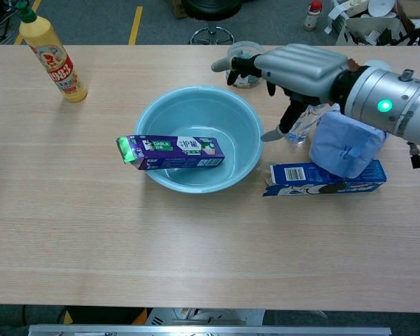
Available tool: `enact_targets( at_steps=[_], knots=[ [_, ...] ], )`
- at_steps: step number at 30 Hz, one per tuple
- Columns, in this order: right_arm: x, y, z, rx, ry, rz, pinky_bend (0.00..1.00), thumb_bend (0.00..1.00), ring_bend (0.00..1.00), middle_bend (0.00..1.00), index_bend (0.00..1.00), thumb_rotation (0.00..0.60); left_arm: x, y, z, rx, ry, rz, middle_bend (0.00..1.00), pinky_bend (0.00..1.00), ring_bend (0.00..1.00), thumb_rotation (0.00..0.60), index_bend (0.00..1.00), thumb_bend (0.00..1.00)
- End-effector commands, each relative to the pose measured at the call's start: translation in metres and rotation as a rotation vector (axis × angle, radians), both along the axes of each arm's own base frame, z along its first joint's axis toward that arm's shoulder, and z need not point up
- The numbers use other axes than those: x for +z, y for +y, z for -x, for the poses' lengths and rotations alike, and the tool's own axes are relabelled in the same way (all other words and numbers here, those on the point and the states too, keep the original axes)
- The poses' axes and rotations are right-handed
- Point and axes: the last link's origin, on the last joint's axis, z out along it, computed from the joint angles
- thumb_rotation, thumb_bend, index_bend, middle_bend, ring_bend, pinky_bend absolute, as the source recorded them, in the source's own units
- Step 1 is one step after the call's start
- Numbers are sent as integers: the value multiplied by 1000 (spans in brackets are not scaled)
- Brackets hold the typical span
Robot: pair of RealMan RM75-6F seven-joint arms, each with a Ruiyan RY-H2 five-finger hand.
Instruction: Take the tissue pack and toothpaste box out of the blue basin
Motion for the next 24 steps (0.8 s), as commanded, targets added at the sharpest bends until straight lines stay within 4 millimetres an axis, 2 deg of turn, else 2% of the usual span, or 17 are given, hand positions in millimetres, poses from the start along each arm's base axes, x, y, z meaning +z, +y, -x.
enact_targets(
  at_steps=[1,13,20,24],
  knots=[
    [-27,-7,-18,24,24,-23,426,0,183,230,84,600,2,-2,0,2,1,-6,253,272,173,600,109,249],
    [-84,-8,-45,30,78,-76,426,0,183,230,84,600,5,-6,2,16,-1,-18,253,272,173,600,109,249],
    [-108,-10,-54,17,96,-97,426,0,183,232,84,600,8,-9,5,25,-1,-24,253,272,173,600,109,249],
    [-115,-13,-56,3,96,-97,426,0,185,243,96,600,10,-11,8,36,-1,-31,253,272,173,600,109,249]
  ],
)
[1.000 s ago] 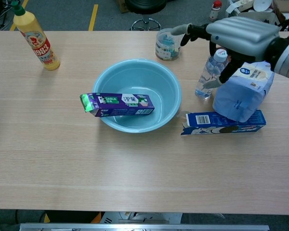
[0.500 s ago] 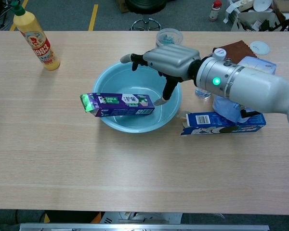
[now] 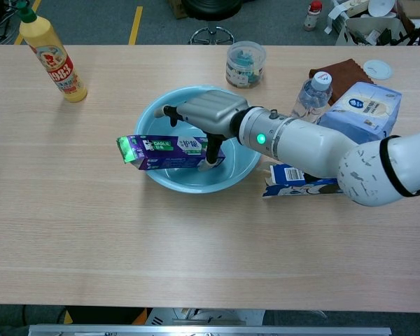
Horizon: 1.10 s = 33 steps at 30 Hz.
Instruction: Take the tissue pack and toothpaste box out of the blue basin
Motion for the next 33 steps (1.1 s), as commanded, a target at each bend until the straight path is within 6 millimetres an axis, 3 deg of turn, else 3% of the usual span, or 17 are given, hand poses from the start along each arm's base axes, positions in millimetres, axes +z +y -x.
enact_targets(
  at_steps=[1,16,25,33],
  knots=[
    [-5,-2,-2,-7,1,-1,426,0,187,246,103,600,1,-1,2,7,1,-2,253,272,173,600,108,249],
    [-31,-4,-15,-19,7,-14,441,17,262,316,195,600,3,-3,5,14,-1,-5,253,272,173,600,108,249],
    [-42,-2,-19,-1,9,22,679,241,493,492,495,600,4,-6,7,16,-13,-4,253,272,173,600,109,249],
    [-33,-5,-20,-1,-45,41,782,271,592,560,577,600,5,-7,8,16,-19,-5,253,271,173,600,109,249]
  ],
)
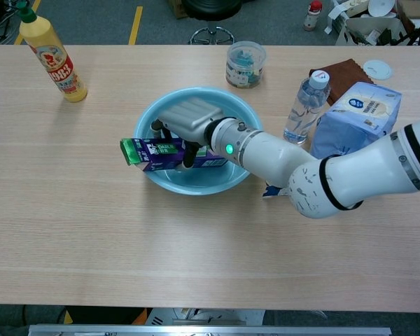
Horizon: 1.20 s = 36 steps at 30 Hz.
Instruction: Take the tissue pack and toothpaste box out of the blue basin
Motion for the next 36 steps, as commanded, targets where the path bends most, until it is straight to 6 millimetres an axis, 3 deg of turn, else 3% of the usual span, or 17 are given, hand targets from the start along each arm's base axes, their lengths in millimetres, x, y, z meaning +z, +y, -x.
enact_targets(
  at_steps=[1,7,16,22,25,36],
  knots=[
    [8,-1,-2,3,-36,5,785,271,596,564,582,600,0,0,0,-2,0,1,252,271,173,600,109,249],
    [37,0,-10,23,-136,21,791,271,605,571,592,600,-1,2,-3,-12,3,4,253,272,173,600,109,249],
    [113,-3,-9,56,-264,99,791,268,605,571,592,600,-3,5,-6,-18,4,18,253,272,173,600,109,249],
    [167,-8,12,40,-283,182,791,267,605,571,592,600,-7,9,-9,-28,4,31,253,272,173,600,108,249],
    [183,-11,26,25,-266,219,791,266,605,571,592,600,-10,11,-10,-34,2,42,253,272,173,600,109,249],
    [209,-28,71,-48,-179,315,791,266,605,571,592,600,-17,16,-14,-45,2,67,252,272,173,600,109,249]
  ],
)
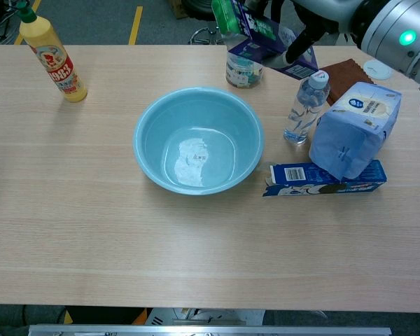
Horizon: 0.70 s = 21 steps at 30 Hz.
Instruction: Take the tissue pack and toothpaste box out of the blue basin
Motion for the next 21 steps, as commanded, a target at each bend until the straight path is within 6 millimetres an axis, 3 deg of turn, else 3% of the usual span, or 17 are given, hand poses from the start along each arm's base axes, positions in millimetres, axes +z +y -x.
enact_targets(
  at_steps=[1,11,21],
  knots=[
    [7,-3,7,-17,-2,22,791,266,605,571,592,600,-1,1,-1,-1,1,5,252,272,173,600,109,249],
    [37,-12,37,-85,32,109,791,265,605,571,592,600,-5,3,0,4,2,15,253,272,173,600,109,249],
    [58,9,83,-151,41,101,791,263,605,571,592,600,-8,6,2,6,-4,25,252,272,173,600,109,249]
  ],
)
